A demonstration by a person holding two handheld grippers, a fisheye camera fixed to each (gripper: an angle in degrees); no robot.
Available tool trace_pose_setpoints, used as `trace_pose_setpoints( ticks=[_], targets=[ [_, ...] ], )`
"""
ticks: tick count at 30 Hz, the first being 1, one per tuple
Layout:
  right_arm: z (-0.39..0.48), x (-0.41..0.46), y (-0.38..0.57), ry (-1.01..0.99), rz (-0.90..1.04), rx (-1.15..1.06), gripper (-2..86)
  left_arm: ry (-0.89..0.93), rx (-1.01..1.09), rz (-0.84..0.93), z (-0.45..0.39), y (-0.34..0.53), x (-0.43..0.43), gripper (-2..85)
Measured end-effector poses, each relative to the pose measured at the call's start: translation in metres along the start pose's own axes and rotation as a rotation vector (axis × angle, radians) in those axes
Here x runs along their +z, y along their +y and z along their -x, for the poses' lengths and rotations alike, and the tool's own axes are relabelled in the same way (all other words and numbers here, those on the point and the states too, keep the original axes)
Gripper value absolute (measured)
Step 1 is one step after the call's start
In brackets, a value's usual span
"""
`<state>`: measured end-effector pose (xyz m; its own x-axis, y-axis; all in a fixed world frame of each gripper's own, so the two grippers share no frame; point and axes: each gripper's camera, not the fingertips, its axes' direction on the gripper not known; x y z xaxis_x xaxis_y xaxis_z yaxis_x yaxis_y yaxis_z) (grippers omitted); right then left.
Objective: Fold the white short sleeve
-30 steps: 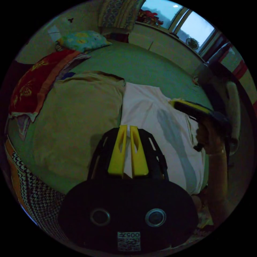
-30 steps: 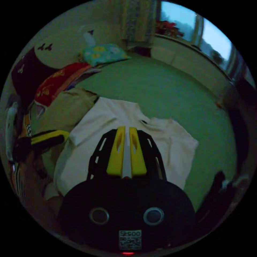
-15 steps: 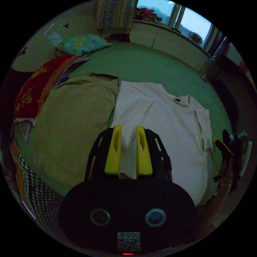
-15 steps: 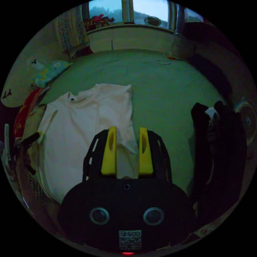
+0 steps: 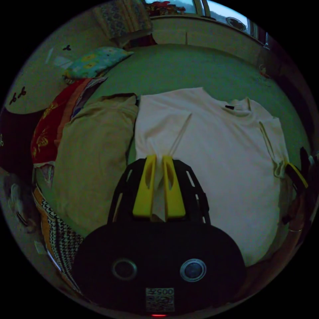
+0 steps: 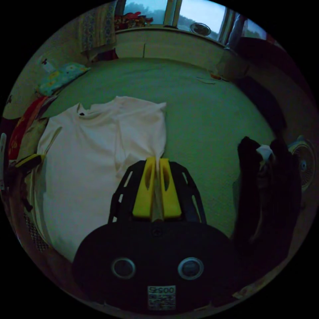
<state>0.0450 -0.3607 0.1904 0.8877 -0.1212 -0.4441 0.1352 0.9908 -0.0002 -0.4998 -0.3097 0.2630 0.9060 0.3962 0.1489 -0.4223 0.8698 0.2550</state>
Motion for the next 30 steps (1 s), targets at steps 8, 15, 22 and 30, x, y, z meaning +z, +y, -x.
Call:
trace_pose_setpoints(
  ticks=[8,15,22,30],
  targets=[
    [-0.051,0.005,0.002,-0.026,0.009,0.056,-1.1,0.131,-0.037,-0.020,-0.011,-0.022,0.004,4.8],
    [-0.074,0.004,-0.001,-0.033,0.054,-0.026,1.0,0.000,-0.036,0.042,-0.012,-0.041,0.002,7.4],
    [-0.106,-0.018,-0.001,-0.113,-0.030,-0.005,5.6,0.057,-0.105,0.009,0.003,-0.049,-0.010,9.6],
    [-0.101,0.012,-0.011,-0.143,0.133,-0.173,5.4,0.114,-0.053,0.074,0.002,-0.070,0.006,9.3]
  ],
)
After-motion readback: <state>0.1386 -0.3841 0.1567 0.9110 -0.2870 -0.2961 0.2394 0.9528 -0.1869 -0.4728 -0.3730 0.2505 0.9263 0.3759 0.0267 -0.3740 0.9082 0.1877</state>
